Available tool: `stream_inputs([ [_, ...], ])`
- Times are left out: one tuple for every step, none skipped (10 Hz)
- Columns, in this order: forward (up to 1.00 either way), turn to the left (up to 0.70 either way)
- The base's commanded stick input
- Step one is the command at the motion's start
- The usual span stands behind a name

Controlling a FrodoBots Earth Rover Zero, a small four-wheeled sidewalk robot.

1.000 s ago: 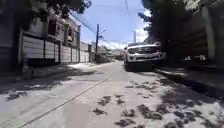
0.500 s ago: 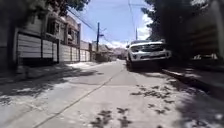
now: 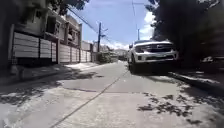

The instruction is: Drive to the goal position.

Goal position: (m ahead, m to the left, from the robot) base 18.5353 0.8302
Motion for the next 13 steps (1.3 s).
stream_inputs([
  [1.00,0.00],
  [1.00,0.00],
  [1.00,0.00],
  [1.00,0.00],
  [1.00,0.00],
  [1.00,0.00],
  [1.00,0.01],
  [1.00,0.00],
  [1.00,0.00],
  [1.00,0.00],
  [1.00,0.00],
  [1.00,0.00],
  [1.00,0.00],
])
